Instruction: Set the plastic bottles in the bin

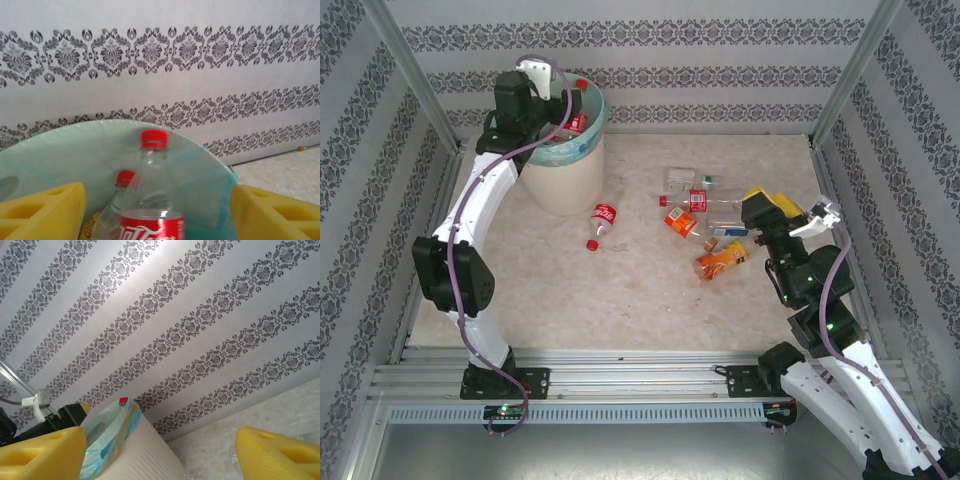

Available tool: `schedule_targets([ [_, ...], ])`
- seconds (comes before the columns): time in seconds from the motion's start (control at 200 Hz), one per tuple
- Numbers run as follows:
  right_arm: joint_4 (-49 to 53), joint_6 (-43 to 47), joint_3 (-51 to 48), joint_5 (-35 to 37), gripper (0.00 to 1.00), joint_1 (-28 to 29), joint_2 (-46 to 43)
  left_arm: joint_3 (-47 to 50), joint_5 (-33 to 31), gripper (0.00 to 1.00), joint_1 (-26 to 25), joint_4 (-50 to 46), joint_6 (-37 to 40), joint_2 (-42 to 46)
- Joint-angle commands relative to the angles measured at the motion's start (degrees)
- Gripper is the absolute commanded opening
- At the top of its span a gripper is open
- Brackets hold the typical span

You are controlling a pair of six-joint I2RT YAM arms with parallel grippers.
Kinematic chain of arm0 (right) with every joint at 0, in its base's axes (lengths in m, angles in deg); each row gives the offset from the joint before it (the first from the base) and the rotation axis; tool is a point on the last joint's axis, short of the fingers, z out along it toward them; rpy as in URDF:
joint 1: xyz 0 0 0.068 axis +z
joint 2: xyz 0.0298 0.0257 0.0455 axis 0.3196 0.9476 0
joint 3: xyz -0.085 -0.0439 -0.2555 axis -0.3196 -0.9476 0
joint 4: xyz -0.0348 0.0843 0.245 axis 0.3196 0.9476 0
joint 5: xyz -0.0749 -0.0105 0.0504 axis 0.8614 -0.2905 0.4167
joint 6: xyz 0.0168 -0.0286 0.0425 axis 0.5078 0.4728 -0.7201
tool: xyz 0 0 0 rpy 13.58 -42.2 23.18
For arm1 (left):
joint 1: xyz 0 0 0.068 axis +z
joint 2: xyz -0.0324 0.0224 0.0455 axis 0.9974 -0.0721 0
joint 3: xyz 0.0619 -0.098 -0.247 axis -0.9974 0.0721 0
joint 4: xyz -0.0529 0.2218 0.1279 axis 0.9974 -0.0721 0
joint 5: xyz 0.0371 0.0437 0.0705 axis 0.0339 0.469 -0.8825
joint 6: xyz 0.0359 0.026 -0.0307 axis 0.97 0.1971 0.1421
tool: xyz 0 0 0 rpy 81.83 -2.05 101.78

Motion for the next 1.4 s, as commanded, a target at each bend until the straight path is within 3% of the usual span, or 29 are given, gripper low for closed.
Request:
schedule_targets([
  [0.0,-0.69,-0.40,-0.33,0.21,0.79,-0.37,-0.21,-3.49,0.21,0.75,0.32,-2.72,1.51,0.19],
  [0.175,-0.31,0.19,-0.50,0.84,0.79,-0.37,-0.75,-11.88,0.08,0.72,0.56,-11.79,1.40,-5.29],
  [0.415,-0.07,0.91,-0.50,1.11,0.79,-0.46,-0.18,-31.31,3.14,0.48,0.68,-28.10,-2.36,-19.22],
  [0.5,0.01,1.47,-0.49,1.29,0.78,-0.55,0.09,-36.03,3.85,0.46,0.67,-31.45,-3.29,-23.17],
  [0.664,0.46,2.33,-0.50,1.33,0.78,-0.81,0.01,-38.72,1.32,0.43,0.68,-35.94,-2.26,-26.76],
  [0.869,0.33,1.76,-1.03,1.42,0.78,-1.23,0.32,-38.80,-2.45,0.30,1.04,-40.34,-1.35,-27.85],
  [1.109,0.10,1.22,-0.77,0.78,0.78,-1.41,1.23,-39.52,-6.15,0.30,1.78,-43.96,-2.00,-28.30],
  [1.289,0.75,0.98,-0.70,1.04,0.78,-1.53,1.02,-39.52,-5.30,0.31,3.21,-45.88,-3.36,-29.16],
  [1.394,2.66,0.93,0.31,1.48,0.78,-1.60,1.99,-39.87,-2.23,0.43,3.38,-44.47,-4.28,-28.20],
])
